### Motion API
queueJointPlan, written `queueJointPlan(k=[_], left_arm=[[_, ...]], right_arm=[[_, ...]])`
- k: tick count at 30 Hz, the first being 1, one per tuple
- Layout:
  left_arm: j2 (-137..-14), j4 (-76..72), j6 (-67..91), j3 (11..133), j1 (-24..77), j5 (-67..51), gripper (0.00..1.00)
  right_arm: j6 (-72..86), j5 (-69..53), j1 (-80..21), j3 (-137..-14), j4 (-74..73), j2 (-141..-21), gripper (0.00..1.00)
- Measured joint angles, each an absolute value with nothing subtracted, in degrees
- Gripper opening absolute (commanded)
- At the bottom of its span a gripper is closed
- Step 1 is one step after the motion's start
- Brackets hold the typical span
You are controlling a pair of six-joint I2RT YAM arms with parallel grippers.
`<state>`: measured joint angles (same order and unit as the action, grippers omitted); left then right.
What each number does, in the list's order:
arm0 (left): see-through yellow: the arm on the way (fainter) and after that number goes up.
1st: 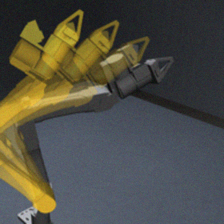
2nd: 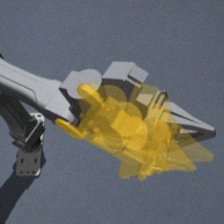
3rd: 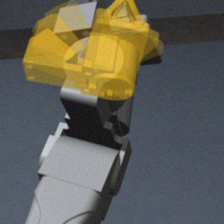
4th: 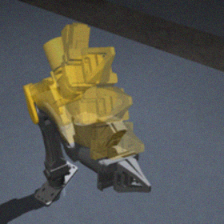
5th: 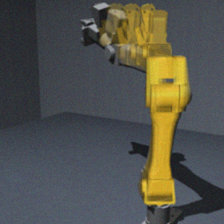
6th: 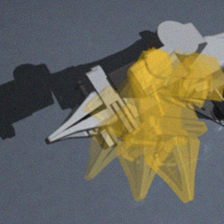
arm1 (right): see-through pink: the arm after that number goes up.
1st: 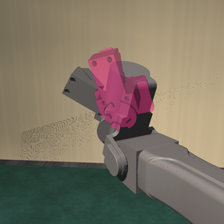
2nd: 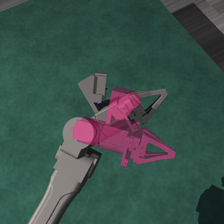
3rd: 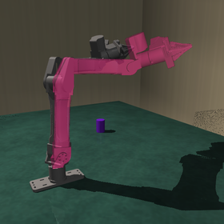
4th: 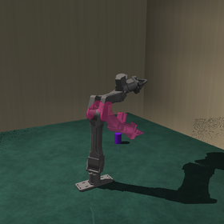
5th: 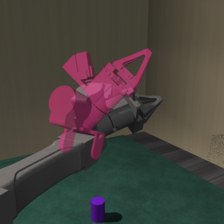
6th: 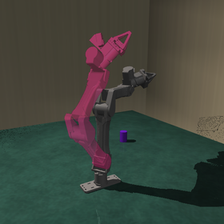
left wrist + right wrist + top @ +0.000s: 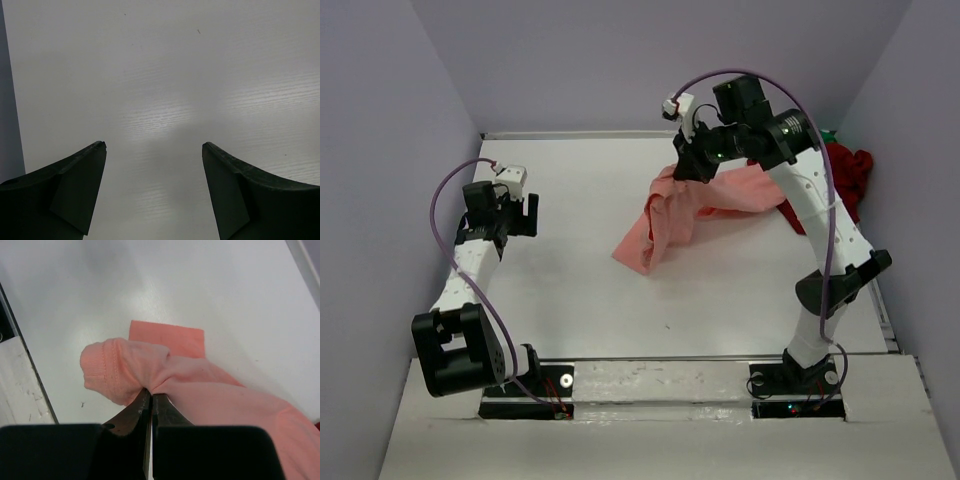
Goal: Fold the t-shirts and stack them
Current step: Grab the tshirt from the pile
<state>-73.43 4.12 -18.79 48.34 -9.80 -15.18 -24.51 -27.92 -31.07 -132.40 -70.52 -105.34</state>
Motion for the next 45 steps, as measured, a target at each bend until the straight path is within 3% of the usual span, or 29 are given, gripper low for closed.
queueJointPlan(k=[6, 22, 33, 38, 39, 43, 45], left_arm=[[-73.5, 4.1, -18.8, 48.3, -9.8, -14.9, 0.88], [-73.4, 3.9, -18.8, 47.2, -9.8, -14.8, 0.88], [-73.4, 3.6, -18.8, 47.2, -9.8, -14.8, 0.88], [-73.4, 3.3, -18.8, 46.5, -9.8, -14.9, 0.88], [-73.4, 3.3, -18.8, 46.4, -9.8, -14.9, 0.88], [-73.4, 3.2, -18.8, 46.4, -9.8, -15.0, 0.88], [-73.4, 3.2, -18.8, 46.4, -9.8, -15.0, 0.89]], right_arm=[[-25.7, -23.5, -30.8, -130.6, -68.3, -101.3, 0.0], [-26.4, 1.8, -19.6, -110.8, -42.2, -101.9, 0.0], [-26.2, -1.0, -18.1, -109.7, -37.1, -102.7, 0.0], [-26.9, 5.0, -18.1, -108.9, -31.3, -105.5, 0.0], [-27.2, 5.6, -18.0, -108.4, -30.2, -106.2, 0.03], [-27.6, 5.2, -17.5, -107.8, -28.6, -109.6, 0.99], [-27.8, 4.1, -17.2, -107.9, -28.5, -111.0, 1.0]])
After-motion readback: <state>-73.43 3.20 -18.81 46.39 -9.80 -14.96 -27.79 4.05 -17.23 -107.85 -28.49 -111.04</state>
